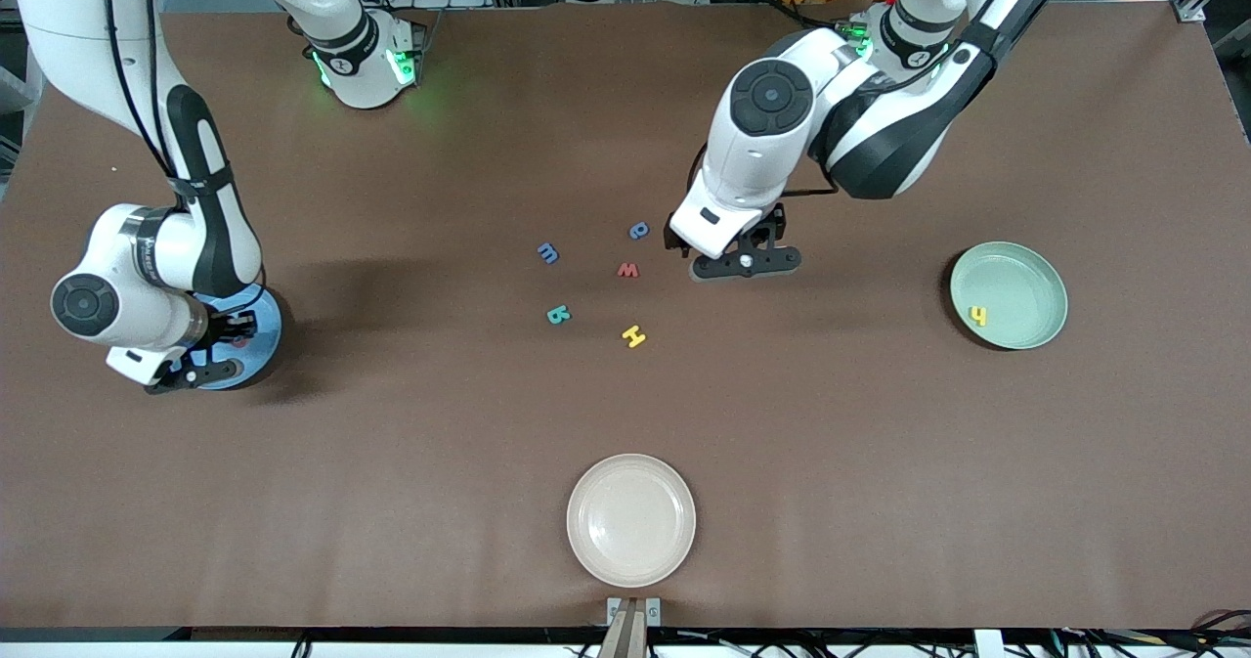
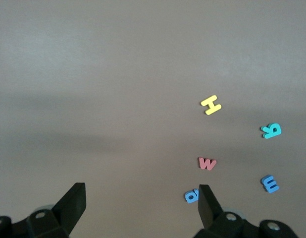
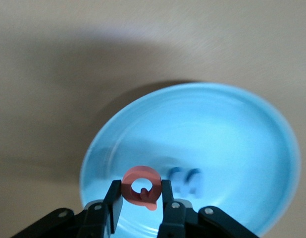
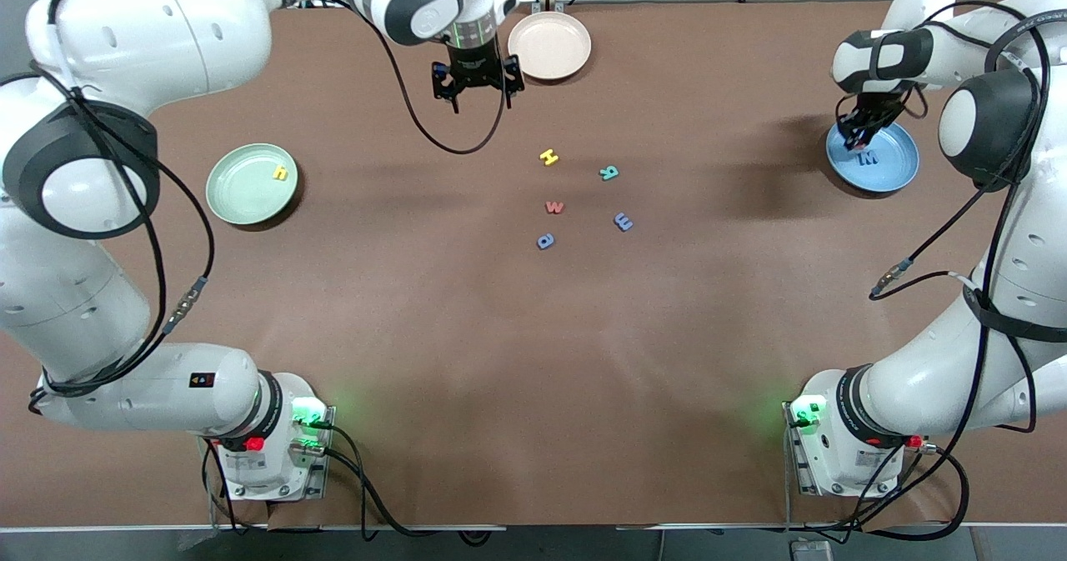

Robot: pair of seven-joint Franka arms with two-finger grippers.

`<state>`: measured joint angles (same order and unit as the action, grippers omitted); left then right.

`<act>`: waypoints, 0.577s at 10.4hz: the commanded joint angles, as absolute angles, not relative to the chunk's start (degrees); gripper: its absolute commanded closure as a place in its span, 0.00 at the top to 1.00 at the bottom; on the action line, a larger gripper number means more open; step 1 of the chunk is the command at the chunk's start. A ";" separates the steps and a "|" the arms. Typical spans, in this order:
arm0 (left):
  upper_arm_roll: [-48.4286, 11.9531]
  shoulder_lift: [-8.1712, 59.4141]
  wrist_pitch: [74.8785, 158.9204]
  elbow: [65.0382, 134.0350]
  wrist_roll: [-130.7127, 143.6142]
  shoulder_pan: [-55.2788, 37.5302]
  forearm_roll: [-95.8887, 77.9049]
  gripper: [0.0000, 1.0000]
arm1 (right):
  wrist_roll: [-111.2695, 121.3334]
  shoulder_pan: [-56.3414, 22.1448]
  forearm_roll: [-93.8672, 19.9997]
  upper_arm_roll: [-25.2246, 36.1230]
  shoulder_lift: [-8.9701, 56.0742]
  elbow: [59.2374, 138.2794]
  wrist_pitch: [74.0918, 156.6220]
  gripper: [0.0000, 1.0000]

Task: Sort uppercase to blue plate, lowercase to green plate
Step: 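Release the Q onto the blue plate while the left gripper reaches the e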

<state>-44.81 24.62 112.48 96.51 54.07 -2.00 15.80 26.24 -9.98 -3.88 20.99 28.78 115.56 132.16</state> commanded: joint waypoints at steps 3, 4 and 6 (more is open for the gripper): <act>-44.82 31.10 114.69 95.80 54.05 -8.94 26.51 1.00 | 33.55 -9.58 -10.02 20.83 26.72 119.53 135.69 0.26; -44.74 32.42 114.96 95.80 53.62 -10.27 28.02 1.00 | 35.05 -9.49 -10.11 20.83 26.98 119.53 136.49 0.26; -44.74 34.27 115.92 95.71 51.95 -10.63 28.83 1.00 | 36.38 -9.49 -9.76 20.83 26.98 119.44 136.84 0.29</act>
